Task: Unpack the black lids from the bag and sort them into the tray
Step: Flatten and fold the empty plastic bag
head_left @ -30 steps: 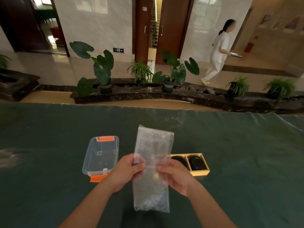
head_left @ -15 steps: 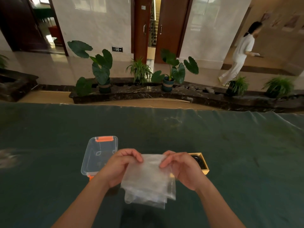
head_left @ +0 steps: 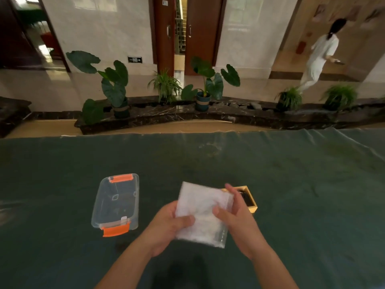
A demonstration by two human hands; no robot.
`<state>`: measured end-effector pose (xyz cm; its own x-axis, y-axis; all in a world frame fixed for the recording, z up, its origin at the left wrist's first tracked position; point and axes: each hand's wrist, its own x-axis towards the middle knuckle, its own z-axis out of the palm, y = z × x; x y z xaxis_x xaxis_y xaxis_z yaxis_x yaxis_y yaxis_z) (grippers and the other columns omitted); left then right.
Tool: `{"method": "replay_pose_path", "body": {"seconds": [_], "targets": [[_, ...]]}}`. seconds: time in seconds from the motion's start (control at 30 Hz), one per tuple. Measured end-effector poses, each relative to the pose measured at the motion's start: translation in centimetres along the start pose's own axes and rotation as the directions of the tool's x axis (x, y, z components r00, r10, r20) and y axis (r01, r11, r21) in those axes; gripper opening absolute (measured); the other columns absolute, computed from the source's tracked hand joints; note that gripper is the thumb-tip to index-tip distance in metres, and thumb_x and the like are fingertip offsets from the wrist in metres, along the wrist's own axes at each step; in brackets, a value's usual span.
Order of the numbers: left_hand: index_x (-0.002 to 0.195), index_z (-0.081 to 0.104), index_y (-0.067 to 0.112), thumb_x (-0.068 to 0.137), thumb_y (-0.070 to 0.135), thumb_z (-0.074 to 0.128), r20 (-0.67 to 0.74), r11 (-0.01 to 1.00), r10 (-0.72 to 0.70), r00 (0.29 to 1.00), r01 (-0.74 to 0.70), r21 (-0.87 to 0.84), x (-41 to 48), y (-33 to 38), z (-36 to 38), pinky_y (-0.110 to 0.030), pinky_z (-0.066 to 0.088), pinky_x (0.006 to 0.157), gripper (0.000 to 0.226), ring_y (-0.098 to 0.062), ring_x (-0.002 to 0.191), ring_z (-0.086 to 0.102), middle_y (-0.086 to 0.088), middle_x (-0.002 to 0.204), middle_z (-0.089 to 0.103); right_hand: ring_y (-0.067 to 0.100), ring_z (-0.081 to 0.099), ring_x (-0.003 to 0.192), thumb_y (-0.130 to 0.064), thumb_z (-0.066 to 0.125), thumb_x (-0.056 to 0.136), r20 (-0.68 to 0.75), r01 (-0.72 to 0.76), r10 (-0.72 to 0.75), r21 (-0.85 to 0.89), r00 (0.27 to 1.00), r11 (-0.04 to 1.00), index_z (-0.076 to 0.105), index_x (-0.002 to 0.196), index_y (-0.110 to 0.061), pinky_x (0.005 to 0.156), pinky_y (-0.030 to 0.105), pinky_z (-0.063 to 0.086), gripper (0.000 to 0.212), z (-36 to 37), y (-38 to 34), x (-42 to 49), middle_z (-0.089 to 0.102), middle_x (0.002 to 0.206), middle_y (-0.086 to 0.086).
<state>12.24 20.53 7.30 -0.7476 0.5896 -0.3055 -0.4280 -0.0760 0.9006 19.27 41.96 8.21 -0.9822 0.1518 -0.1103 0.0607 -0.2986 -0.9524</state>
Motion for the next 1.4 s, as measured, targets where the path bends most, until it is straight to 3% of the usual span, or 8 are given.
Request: {"method": "replay_pose_path", "body": {"seconds": [0.1,0.27,0.43,0.57,0.7,0.87,1.2,1.4], "targets": [[0.121,0.072,0.015,0.087,-0.002,0.071,0.081,0.995,-0.05,0.995,0.042,0.091,1.8,-2.4,4.0,-0.052,0.061,0.093,0.038,-0.04,0.112,0.071,-0.019,0.123,0.075,0.046,0.064,0.121,-0.007,0.079,0.087,0.023,-0.096,0.093,0.118,0.995,0.988,0.057,0.138,-0.007,0.096,0.055,0.056,0.056,-3.7,2.7,-3.9,0.066,0.131,0.027],[0.108,0.072,0.022,0.075,0.01,0.077,0.248,0.914,-0.233,0.94,0.124,0.387,5.8,-8.7,15.3,-0.057,0.06,0.093,0.036,-0.029,0.102,0.076,-0.005,0.106,0.081,0.051,0.061,0.124,-0.001,0.077,0.086,-0.352,-0.009,0.102,0.256,0.93,0.967,0.06,0.134,0.005,0.102,0.056,0.053,0.051,-12.6,6.5,-14.8,0.063,0.132,0.035],[0.101,0.063,0.005,0.072,0.012,0.077,0.496,0.848,-0.36,0.79,0.056,0.527,8.1,-17.0,30.1,-0.061,0.058,0.082,0.033,-0.028,0.082,0.067,-0.018,0.092,0.072,0.035,0.069,0.101,-0.006,0.068,0.083,-0.778,0.064,0.091,0.166,0.621,0.984,0.069,0.121,0.001,0.085,0.043,0.055,0.039,-22.0,8.7,-26.2,0.074,0.115,0.024],[0.113,0.061,0.012,0.081,0.038,0.073,0.58,0.767,-0.393,0.713,-0.094,0.635,11.4,-24.2,39.7,-0.036,0.054,0.083,0.043,-0.02,0.09,0.068,-0.011,0.107,0.071,0.02,0.061,0.069,-0.01,0.069,0.084,-0.885,0.079,0.149,0.204,0.441,0.976,0.076,0.098,-0.004,0.057,0.025,0.049,0.017,-30.2,11.5,-31.4,0.071,0.081,0.011],[0.148,0.047,0.009,0.096,0.042,0.063,0.592,0.363,-0.178,0.786,-0.507,0.782,19.0,-32.2,47.2,-0.037,0.032,0.119,0.064,-0.027,0.148,0.04,-0.015,0.159,0.045,0.027,0.042,0.076,-0.005,0.072,0.082,-0.907,0.127,0.312,0.357,0.282,0.925,0.064,0.097,0.012,0.059,0.033,0.039,0.024,-41.9,17.0,-35.0,0.051,0.084,0.017],[0.162,0.02,0.012,0.083,0.08,0.027,0.636,-0.23,-0.15,0.757,-0.652,0.722,26.9,-38.8,51.7,-0.052,0.017,0.126,0.104,-0.031,0.159,0.01,-0.013,0.173,0.01,0.023,0.063,0.076,0.002,0.063,0.094,-0.801,0.133,0.561,0.591,0.207,0.795,0.07,0.106,-0.001,0.066,0.035,0.052,0.015,-52.8,25.5,-37.5,0.067,0.088,0.012],[0.16,0.026,0.01,0.082,0.069,0.048,0.693,-0.413,-0.055,0.719,-0.649,0.64,28.6,-42.5,50.8,-0.054,0.022,0.122,0.1,-0.032,0.156,0.024,-0.015,0.17,0.022,0.027,0.057,0.076,0.004,0.068,0.091,-0.683,-0.067,0.72,0.718,0.126,0.693,0.061,0.111,0.004,0.063,0.038,0.047,0.021,-67.1,41.9,-33.5,0.058,0.096,0.017],[0.159,0.029,0.01,0.081,0.067,0.05,0.716,-0.409,-0.016,0.698,-0.658,0.632,28.9,-42.7,50.5,-0.054,0.023,0.121,0.099,-0.029,0.157,0.024,-0.013,0.17,0.023,0.046,0.057,0.112,-0.006,0.067,0.092,-0.733,-0.507,0.612,0.664,-0.297,0.549,0.043,0.136,0.01,0.089,0.05,0.051,0.052,-69.1,47.2,-32.3,0.057,0.124,0.029]]}}
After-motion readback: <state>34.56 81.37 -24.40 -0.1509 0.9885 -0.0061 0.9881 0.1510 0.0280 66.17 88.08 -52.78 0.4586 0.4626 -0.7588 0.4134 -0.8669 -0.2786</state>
